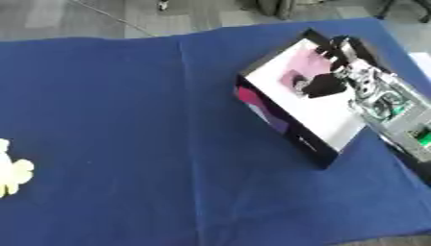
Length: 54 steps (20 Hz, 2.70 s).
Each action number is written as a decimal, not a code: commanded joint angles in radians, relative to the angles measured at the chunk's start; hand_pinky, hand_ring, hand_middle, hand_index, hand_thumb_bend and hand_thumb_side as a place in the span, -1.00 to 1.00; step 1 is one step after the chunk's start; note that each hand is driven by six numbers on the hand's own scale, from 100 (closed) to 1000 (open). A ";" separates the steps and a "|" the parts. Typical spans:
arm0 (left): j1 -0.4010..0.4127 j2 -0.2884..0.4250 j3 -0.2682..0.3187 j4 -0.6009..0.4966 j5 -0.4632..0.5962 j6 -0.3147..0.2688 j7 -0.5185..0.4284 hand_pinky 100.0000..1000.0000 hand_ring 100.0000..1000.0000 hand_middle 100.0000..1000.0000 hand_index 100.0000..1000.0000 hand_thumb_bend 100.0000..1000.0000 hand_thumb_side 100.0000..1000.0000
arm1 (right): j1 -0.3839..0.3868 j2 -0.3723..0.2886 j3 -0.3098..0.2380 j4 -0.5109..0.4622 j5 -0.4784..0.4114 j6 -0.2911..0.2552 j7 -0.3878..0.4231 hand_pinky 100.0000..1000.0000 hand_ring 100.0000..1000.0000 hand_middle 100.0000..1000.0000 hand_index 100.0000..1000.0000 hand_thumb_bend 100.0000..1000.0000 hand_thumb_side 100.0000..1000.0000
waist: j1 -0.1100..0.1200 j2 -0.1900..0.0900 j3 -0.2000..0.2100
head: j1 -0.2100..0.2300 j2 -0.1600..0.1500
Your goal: Pick up the objects with one hand, pass them to the other hand, and then place them into the box on the other side of the table.
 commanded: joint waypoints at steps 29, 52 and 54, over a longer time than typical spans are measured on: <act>-0.028 0.222 0.104 -0.018 0.027 0.169 -0.360 0.78 0.61 0.57 0.75 -0.43 0.15 | -0.121 -0.037 -0.144 -0.129 -0.006 0.066 -0.312 0.40 0.69 0.63 0.71 -0.96 -0.74 | 0.005 -0.040 -0.009 | 0.171 0.063; -0.326 0.471 0.140 0.628 -0.165 0.352 -0.886 0.88 0.79 0.64 0.77 0.02 -0.44 | -0.136 -0.024 -0.174 -0.129 0.081 -0.104 -0.252 0.39 0.64 0.58 0.66 -0.70 -0.84 | 0.000 -0.031 -0.047 | 0.282 0.034; -0.339 0.467 0.148 0.678 -0.176 0.358 -0.881 0.89 0.80 0.65 0.77 0.03 -0.38 | -0.132 -0.025 -0.178 -0.129 0.075 -0.107 -0.267 0.39 0.63 0.58 0.66 -0.70 -0.84 | -0.002 -0.026 -0.052 | 0.289 0.029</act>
